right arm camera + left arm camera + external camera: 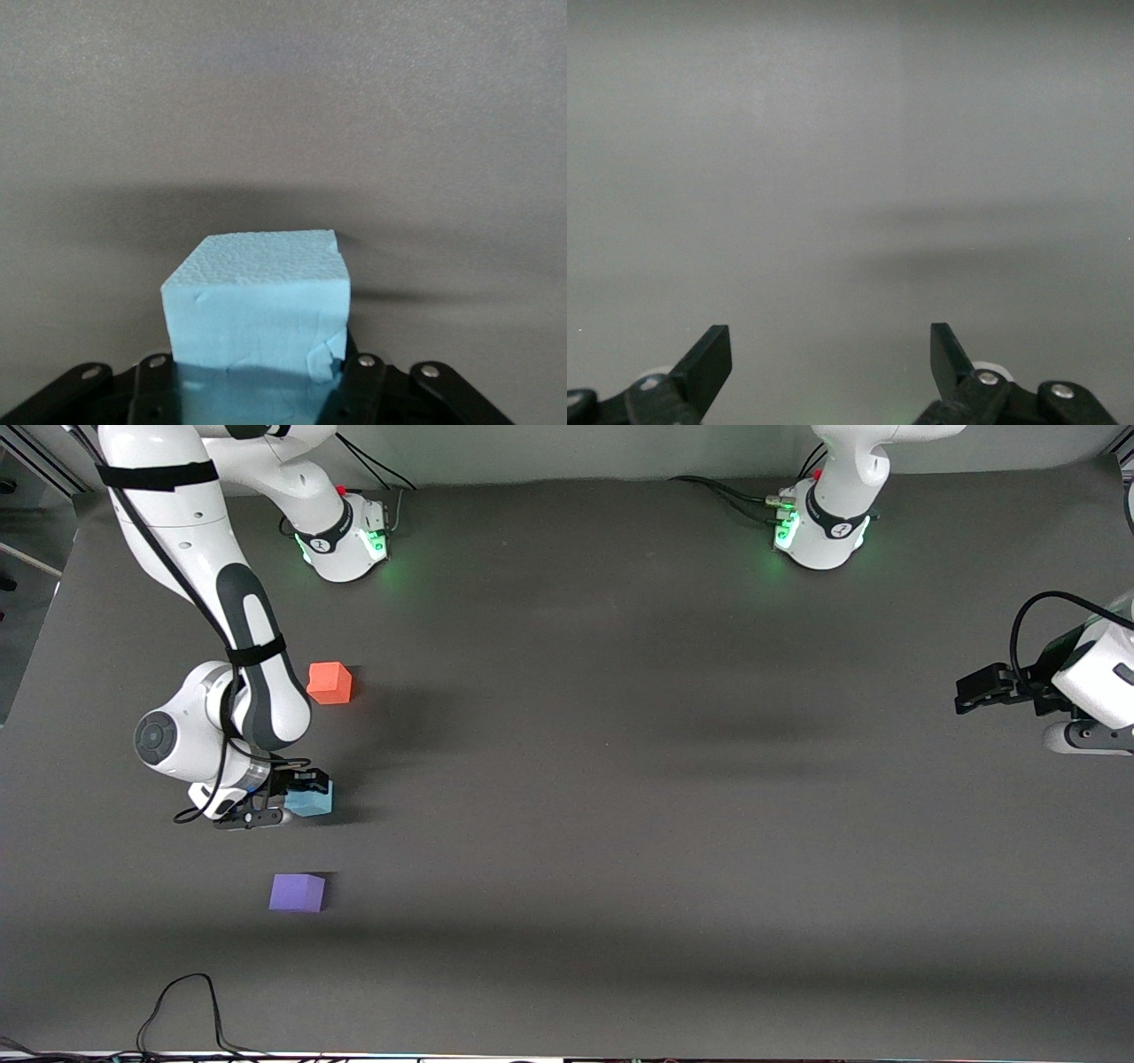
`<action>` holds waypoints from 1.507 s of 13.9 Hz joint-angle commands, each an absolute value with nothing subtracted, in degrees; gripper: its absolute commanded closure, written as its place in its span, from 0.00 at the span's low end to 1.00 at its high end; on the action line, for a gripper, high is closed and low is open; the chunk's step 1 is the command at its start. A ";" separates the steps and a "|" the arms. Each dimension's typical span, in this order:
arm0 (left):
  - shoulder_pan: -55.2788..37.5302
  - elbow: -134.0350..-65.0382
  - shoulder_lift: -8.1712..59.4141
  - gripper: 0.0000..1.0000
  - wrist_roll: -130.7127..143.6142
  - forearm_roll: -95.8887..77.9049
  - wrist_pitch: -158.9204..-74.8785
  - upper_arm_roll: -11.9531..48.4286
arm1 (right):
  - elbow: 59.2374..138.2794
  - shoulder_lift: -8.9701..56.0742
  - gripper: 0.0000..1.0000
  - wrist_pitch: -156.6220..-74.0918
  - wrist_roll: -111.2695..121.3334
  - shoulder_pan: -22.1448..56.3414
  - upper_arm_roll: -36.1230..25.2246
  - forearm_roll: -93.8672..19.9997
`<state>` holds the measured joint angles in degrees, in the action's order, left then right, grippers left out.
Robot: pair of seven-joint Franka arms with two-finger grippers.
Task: Place blue block between orange and purple blocks
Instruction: 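Lower the blue block onto the table and open the right gripper, then raise the right gripper away from the placed blue block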
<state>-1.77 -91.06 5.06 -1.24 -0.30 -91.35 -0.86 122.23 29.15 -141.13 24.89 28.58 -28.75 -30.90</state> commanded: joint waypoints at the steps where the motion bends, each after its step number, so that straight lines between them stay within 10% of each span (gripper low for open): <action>1: -1.67 -91.49 5.01 0.00 -0.79 -0.26 -92.20 -0.70 | 125.42 28.04 1.00 -143.78 26.72 30.32 -29.18 -33.40; 2: -1.76 -91.49 5.10 0.00 -0.79 -0.26 -92.20 -0.70 | 125.42 28.21 0.90 -143.79 26.63 30.32 -29.09 -33.40; 4: -1.67 -91.49 5.19 0.00 -0.79 -0.26 -92.29 -0.70 | 125.42 28.30 0.00 -143.88 26.02 30.32 -29.09 -34.36; 10: -1.67 -91.49 5.27 0.00 -0.79 -0.26 -92.81 -0.70 | 124.28 25.50 0.00 -141.87 25.84 30.59 -29.27 -34.89; 21: -1.58 -90.88 4.22 0.00 -0.97 -0.26 -91.85 -1.05 | 102.59 15.04 0.00 -112.79 16.27 32.61 -31.29 -17.33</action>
<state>-1.68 -90.88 5.34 -1.21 -0.30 -91.93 -0.97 106.73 16.00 -117.11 18.80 31.45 -30.89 -19.99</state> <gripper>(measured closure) 0.000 0.000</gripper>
